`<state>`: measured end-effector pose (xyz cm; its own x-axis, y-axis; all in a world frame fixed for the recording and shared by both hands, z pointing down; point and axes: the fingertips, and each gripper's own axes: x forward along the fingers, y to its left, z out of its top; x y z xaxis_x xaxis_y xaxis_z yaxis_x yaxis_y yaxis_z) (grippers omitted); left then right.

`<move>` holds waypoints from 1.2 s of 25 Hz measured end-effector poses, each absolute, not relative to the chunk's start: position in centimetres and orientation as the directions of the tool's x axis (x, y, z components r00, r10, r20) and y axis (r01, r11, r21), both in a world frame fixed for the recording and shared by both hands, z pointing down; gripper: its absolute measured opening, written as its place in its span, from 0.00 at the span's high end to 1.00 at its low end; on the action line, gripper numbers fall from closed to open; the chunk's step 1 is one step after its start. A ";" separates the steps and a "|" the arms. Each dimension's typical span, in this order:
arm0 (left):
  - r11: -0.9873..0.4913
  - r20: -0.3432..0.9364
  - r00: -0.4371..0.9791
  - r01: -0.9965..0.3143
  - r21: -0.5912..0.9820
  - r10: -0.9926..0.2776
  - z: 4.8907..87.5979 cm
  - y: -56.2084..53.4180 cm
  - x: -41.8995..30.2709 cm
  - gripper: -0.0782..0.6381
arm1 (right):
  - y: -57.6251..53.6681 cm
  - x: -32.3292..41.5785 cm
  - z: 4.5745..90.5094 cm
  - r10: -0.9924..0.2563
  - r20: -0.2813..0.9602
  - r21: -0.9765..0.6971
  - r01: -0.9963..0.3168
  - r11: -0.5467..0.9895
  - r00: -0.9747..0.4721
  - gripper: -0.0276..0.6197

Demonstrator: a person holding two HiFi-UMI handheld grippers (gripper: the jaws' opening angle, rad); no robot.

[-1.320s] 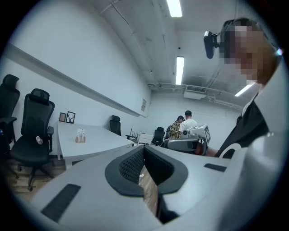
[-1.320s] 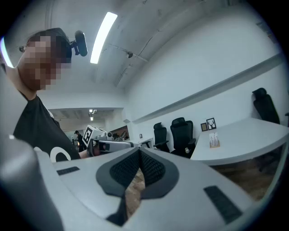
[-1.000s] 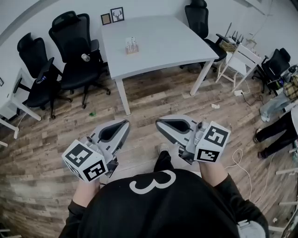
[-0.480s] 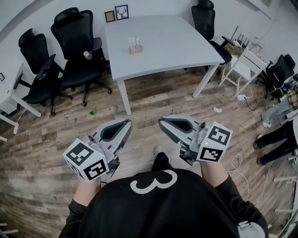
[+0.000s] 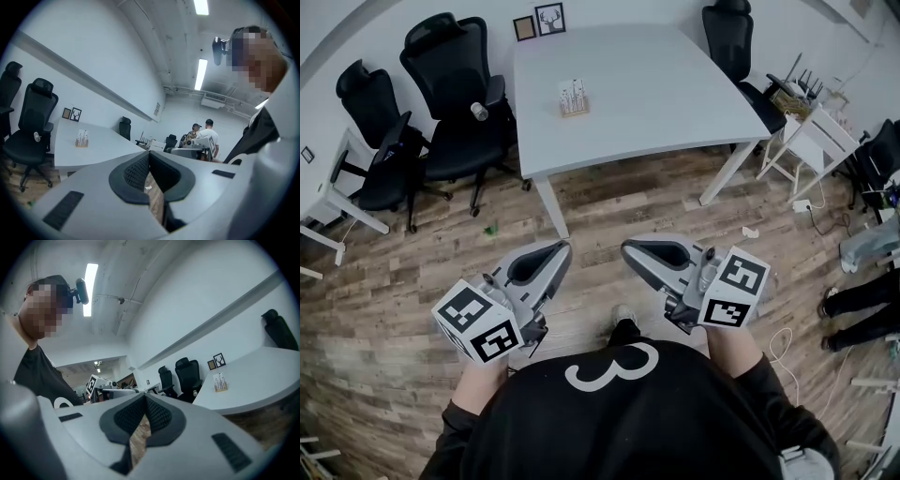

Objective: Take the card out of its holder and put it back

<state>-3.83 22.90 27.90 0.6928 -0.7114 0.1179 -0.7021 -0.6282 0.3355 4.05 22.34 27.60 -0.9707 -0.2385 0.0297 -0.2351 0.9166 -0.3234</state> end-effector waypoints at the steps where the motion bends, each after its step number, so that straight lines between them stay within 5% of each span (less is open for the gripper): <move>1: -0.625 0.116 0.691 -0.702 0.341 -0.713 27.8 21.7 -3.6 0.87 | 21.1 4.3 27.6 -0.235 0.027 -0.326 -0.231 0.917 -0.972 0.95; 14: -0.625 0.148 0.685 -0.717 0.308 -0.713 26.6 8.2 2.7 0.87 | 7.8 10.0 25.7 -0.219 -0.011 -0.316 -0.205 0.927 -0.976 0.95; 30: -0.635 0.121 0.681 -0.722 0.274 -0.722 26.5 3.4 1.7 0.87 | 2.4 9.4 26.0 -0.217 -0.024 -0.283 -0.201 0.938 -0.976 0.95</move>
